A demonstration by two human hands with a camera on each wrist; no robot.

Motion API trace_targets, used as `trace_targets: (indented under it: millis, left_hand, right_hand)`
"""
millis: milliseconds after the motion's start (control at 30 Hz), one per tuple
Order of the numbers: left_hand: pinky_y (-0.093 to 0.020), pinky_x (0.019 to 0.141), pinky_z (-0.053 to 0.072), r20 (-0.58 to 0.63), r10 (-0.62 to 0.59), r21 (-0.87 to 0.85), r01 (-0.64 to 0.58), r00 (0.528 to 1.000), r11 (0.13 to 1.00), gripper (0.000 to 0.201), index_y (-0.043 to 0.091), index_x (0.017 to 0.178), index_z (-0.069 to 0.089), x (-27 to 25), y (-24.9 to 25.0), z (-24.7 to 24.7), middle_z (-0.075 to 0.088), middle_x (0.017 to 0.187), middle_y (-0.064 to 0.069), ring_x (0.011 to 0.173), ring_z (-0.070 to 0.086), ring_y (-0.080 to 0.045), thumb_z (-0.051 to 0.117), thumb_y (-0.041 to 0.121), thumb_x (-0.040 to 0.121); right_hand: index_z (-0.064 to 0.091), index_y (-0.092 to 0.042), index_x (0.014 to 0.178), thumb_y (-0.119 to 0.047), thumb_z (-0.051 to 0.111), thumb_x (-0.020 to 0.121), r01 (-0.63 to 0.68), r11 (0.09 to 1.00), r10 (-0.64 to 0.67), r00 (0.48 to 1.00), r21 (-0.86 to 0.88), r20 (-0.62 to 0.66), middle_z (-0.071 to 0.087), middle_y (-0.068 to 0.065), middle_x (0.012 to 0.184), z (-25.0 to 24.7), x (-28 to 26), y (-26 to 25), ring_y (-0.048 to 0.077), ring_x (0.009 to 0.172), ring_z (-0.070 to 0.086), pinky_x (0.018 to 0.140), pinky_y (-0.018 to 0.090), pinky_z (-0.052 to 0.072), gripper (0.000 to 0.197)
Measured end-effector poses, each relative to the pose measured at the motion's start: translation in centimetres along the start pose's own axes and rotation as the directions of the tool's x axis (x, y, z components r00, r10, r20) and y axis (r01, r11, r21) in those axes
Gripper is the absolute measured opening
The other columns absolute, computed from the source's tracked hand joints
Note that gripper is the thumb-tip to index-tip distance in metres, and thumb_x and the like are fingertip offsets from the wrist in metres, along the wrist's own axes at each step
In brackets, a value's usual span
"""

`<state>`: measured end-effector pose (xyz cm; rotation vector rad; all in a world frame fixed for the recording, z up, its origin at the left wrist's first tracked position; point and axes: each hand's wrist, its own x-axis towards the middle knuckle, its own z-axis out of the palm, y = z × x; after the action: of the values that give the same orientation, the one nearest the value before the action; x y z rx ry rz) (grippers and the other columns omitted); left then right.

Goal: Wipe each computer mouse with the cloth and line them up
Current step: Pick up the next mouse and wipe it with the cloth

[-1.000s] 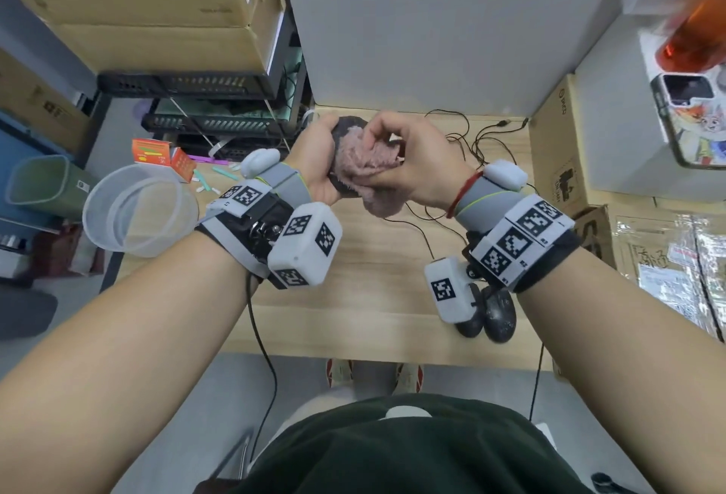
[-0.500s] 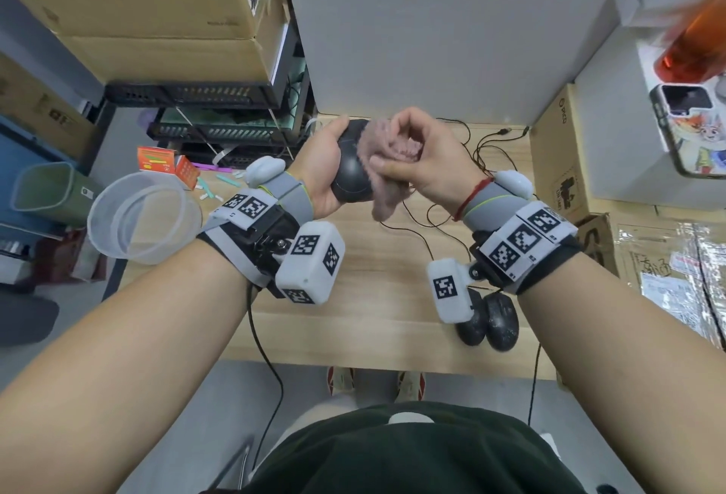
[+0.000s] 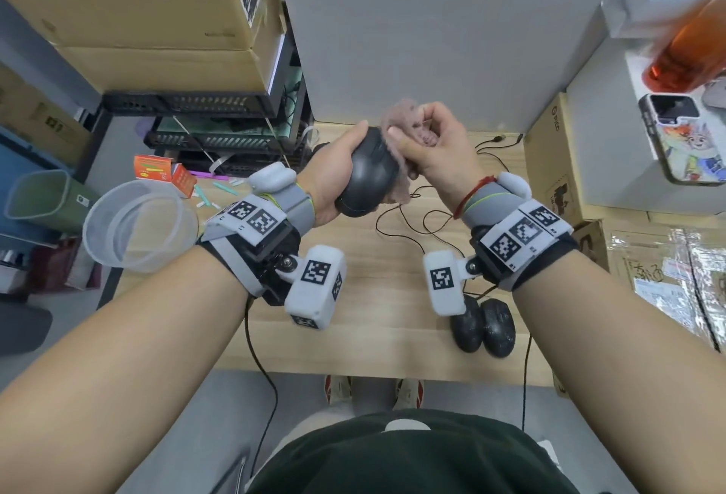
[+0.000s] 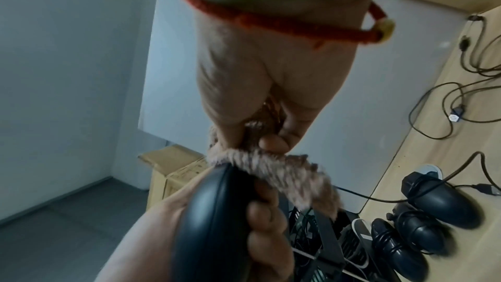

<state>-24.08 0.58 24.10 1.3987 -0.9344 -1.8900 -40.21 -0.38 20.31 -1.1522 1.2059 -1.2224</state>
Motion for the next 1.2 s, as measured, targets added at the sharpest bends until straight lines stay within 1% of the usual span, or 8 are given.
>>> trace_targets:
  millis: [100,233,400,467,667,867,1000,1200]
  left_hand:
    - [-0.029,0.051,0.050,-0.005,0.016,0.032,-0.016,1.000,0.999,0.050,0.015,0.098,0.068,0.0,0.2,-0.2,0.072,0.076,-0.010,0.054,0.065,-0.027,0.035,0.051,0.106]
    - [-0.028,0.048,0.051,0.001,0.012,0.082,-0.012,1.000,0.997,0.051,0.011,0.103,0.067,-0.2,0.1,0.0,0.071,0.077,-0.012,0.055,0.065,-0.027,0.036,0.052,0.105]
    - [-0.028,0.053,0.054,0.000,0.044,0.074,-0.044,0.999,0.996,0.055,0.007,0.101,0.068,-0.1,0.3,0.0,0.072,0.073,-0.015,0.056,0.068,-0.029,0.030,0.047,0.108]
    - [-0.034,0.065,0.059,0.005,0.080,0.084,-0.080,0.997,0.993,0.053,0.004,0.115,0.066,0.4,-0.1,0.0,0.074,0.087,-0.015,0.069,0.072,-0.028,0.034,0.046,0.108]
    - [-0.021,0.050,0.050,-0.090,0.043,0.068,-0.037,0.995,0.997,0.044,0.014,0.101,0.067,0.1,-0.5,0.4,0.072,0.077,-0.004,0.057,0.067,-0.018,0.039,0.049,0.106]
    - [-0.025,0.054,0.051,-0.008,0.057,0.003,-0.057,0.998,0.998,0.055,0.010,0.099,0.069,-0.1,-0.3,0.3,0.073,0.074,-0.008,0.056,0.067,-0.018,0.029,0.047,0.108]
    - [-0.025,0.057,0.052,-0.026,-0.045,-0.006,0.045,0.999,0.999,0.046,0.016,0.101,0.068,-0.3,-0.7,0.3,0.071,0.082,-0.005,0.062,0.066,-0.020,0.037,0.049,0.106]
    - [-0.032,0.061,0.045,0.153,-0.100,-0.097,0.115,0.983,0.989,0.044,0.020,0.110,0.063,0.3,-0.5,-0.6,0.066,0.096,-0.009,0.067,0.060,-0.019,0.030,0.048,0.103]
  right_hand:
    - [0.046,-0.011,0.096,-0.015,0.078,0.082,0.007,0.999,-0.003,0.997,-0.046,0.073,0.057,0.013,0.086,0.3,-0.4,0.1,0.022,0.070,0.054,0.057,0.036,0.048,0.035]
    - [0.048,-0.024,0.086,-0.046,0.080,0.066,-0.035,0.991,0.027,0.997,-0.126,-0.070,0.056,0.007,0.084,0.4,0.2,-0.3,0.021,0.069,0.054,0.063,0.038,0.046,0.044]
    - [0.046,-0.022,0.088,-0.030,0.086,0.070,0.006,0.985,0.010,0.995,-0.172,0.095,0.058,0.006,0.085,0.5,-0.4,-0.4,0.020,0.071,0.057,0.061,0.039,0.051,0.044]
    - [0.047,-0.026,0.084,-0.030,0.083,0.074,-0.022,0.983,0.027,0.999,-0.183,0.021,0.059,0.002,0.080,0.5,-0.1,-0.1,0.019,0.066,0.057,0.059,0.036,0.051,0.037]
    - [0.046,-0.043,0.079,-0.057,0.074,0.069,-0.066,0.958,0.007,0.977,-0.278,-0.211,0.063,0.002,0.083,-0.1,0.9,0.4,0.033,0.076,0.064,0.073,0.062,0.054,0.032]
    - [0.048,-0.030,0.094,-0.043,0.080,0.071,0.056,0.959,-0.062,0.998,-0.277,-0.013,0.063,-0.002,0.083,0.6,-0.6,-0.8,0.017,0.060,0.060,0.056,0.031,0.050,0.041]
    - [0.050,-0.038,0.086,-0.045,0.073,0.071,0.010,0.916,-0.095,0.977,-0.402,-0.192,0.062,-0.003,0.087,-0.1,0.5,-0.3,0.015,0.078,0.058,0.083,0.043,0.054,0.029]
    - [0.059,-0.046,0.090,-0.054,0.061,0.080,0.123,0.882,-0.142,0.990,-0.454,-0.007,0.060,0.001,0.087,0.8,0.3,-1.1,0.018,0.074,0.060,0.076,0.043,0.055,0.012]
